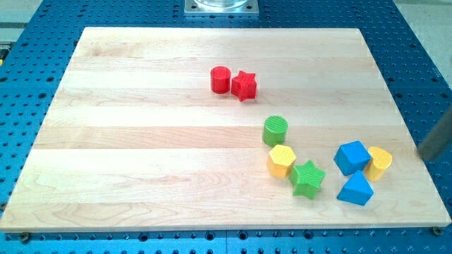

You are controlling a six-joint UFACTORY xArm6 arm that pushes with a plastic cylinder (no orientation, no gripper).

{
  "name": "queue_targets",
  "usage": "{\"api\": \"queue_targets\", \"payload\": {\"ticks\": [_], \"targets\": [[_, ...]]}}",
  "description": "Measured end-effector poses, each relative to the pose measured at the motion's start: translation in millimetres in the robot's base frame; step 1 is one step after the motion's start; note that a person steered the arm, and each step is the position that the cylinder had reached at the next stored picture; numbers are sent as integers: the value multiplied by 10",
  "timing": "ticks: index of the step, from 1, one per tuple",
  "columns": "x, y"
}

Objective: Keep green circle on top left to hexagon

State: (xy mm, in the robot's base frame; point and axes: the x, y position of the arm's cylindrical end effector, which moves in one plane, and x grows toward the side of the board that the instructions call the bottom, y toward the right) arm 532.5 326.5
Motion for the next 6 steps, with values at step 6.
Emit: {"api": "queue_targets", "payload": {"ticks": [6], "targets": [[-771,-2448]]}}
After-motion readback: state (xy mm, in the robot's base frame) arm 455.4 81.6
